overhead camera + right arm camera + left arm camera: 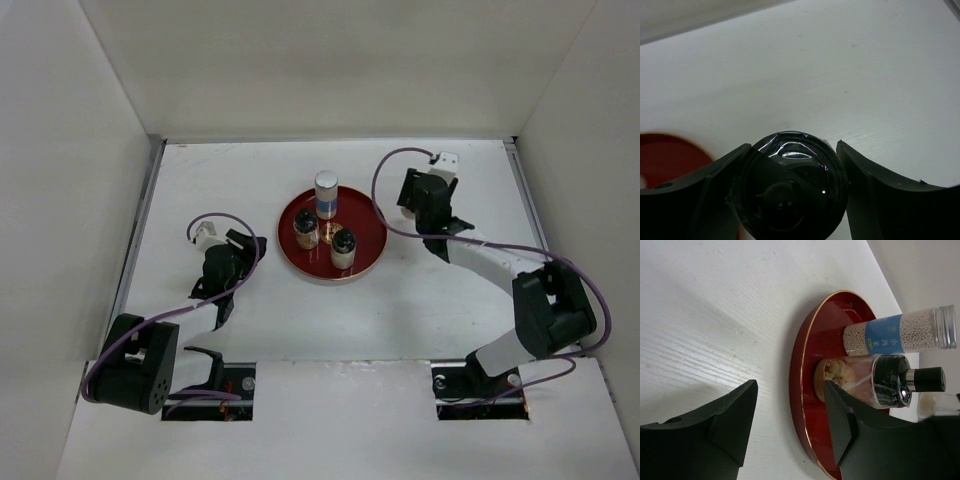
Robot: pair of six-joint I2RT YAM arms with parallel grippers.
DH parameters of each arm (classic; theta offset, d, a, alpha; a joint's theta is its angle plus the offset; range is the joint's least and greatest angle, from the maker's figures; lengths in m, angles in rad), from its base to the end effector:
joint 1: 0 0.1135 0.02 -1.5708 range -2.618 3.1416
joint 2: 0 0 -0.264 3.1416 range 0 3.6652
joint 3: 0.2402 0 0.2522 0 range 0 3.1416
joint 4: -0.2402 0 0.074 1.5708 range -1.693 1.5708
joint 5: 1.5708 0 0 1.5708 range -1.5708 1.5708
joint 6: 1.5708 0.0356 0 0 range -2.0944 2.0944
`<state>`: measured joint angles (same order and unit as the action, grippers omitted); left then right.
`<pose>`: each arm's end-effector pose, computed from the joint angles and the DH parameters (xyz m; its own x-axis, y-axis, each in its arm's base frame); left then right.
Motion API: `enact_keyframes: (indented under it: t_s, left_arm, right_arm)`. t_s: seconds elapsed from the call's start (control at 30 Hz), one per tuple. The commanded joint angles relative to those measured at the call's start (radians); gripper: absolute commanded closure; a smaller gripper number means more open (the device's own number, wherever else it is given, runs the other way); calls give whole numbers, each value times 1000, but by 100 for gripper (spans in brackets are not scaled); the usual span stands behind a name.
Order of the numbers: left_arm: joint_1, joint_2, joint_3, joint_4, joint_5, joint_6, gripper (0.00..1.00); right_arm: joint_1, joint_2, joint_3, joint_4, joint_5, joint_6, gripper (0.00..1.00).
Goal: Organize the condiment bottles
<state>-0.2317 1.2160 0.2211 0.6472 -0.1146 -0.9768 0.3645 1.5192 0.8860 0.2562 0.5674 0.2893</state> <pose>0.2100 -0.0454 0.1510 -0.2880 -0.7779 -0.5585 -0.2057 0.6198 -0.7573 0.3208 0.1019 0.2423 -0.2822 0.1498 -0.9476 0.2575 0.9633 0.0756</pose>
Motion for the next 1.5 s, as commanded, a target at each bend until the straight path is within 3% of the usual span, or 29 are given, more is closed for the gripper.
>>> enact_keyframes:
  t_s: [0.0,0.23,0.43,0.53,0.63,0.7,0.97,1.2,1.47]
  left_arm:
    - [-7,0,4,51,7,3,46]
    - [4,-16,-2,46,10,-2,46]
    - [13,-42,-14,46,15,-5,44]
    - [16,-41,-11,45,26,-8,43]
    - [22,-21,-5,40,38,-13,42]
    - [27,-13,0,42,61,-19,42]
    - [36,-9,0,46,76,-28,42]
    - [41,-35,4,8,73,-25,42]
    - [38,-52,14,-4,69,-11,42]
  right_arm:
    - [99,-30,85,98,-34,-22,38]
    - [257,137,211,69,-70,-21,37]
    - [287,242,238,72,-66,-3,33]
    - [287,263,245,63,-64,2,26]
    - [287,251,238,58,-72,25,8]
    - [287,211,234,38,-72,40,0]
    - [264,-117,104,43,-55,70,0]
    - [163,-371,-171,61,109,145,0]
    - [106,-502,-461,74,117,286,0]
